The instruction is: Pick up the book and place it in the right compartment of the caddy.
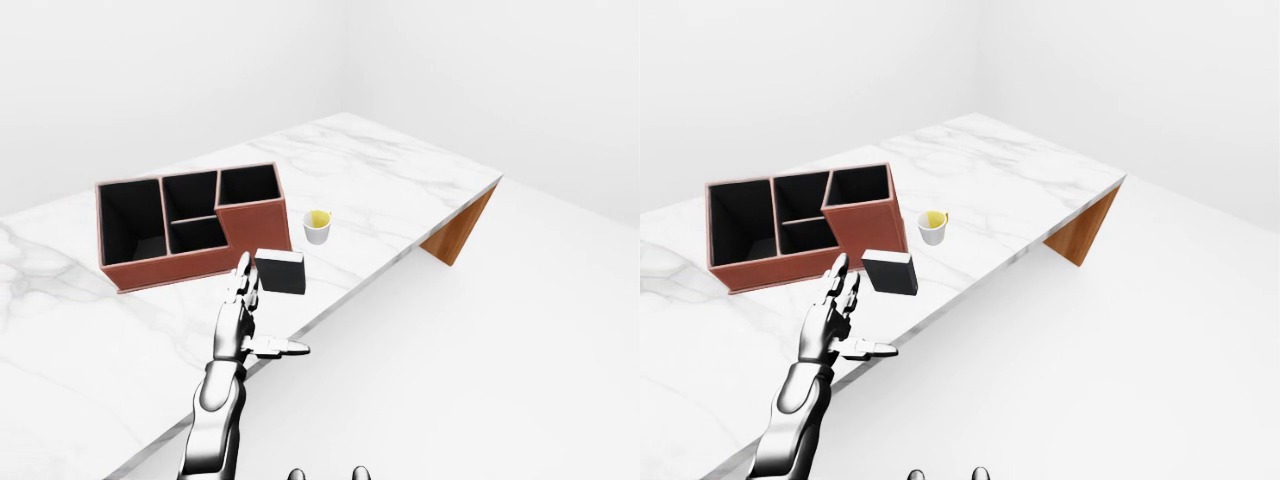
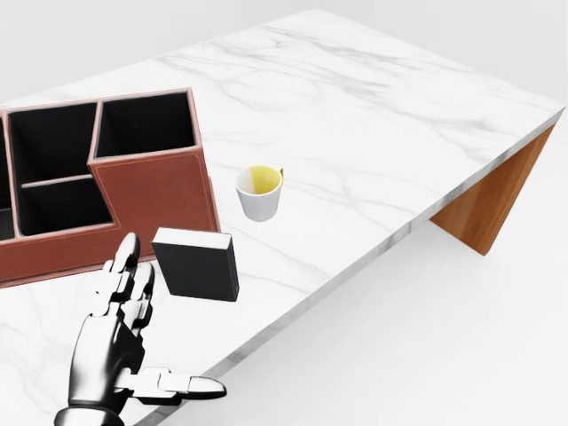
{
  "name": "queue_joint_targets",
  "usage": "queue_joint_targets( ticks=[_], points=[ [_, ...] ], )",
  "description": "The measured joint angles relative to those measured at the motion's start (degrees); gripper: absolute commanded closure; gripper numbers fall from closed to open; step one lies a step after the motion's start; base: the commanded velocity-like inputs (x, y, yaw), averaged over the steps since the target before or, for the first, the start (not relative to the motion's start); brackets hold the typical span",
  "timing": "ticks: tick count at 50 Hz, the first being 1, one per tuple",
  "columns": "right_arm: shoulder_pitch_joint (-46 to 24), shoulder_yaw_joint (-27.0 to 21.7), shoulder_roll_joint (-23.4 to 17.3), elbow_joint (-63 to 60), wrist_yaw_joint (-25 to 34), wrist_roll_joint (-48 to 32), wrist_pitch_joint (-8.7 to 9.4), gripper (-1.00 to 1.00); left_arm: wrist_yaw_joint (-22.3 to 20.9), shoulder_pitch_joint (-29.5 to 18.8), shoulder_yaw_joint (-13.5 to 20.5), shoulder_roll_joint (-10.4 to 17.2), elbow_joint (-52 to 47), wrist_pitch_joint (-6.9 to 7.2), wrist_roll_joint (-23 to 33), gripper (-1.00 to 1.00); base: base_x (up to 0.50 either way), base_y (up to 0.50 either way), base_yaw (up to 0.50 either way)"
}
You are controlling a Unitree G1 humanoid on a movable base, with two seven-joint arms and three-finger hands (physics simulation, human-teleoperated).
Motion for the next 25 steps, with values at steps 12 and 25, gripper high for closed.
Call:
queue_joint_targets(
  ticks=[12,25],
  points=[
    [0.08,0.0,-0.2,0.3,0.0,0.22,0.0,-1.0,-0.06,0.06,-0.1,-0.04,-0.01,0.0,0.08,-1.0,0.0,0.0,0.0],
    [0.02,0.0,-0.32,0.47,0.0,0.24,0.0,-1.0,-0.06,0.0,-0.09,-0.08,0.02,0.0,0.06,-1.0,0.0,0.0,0.0]
  ],
)
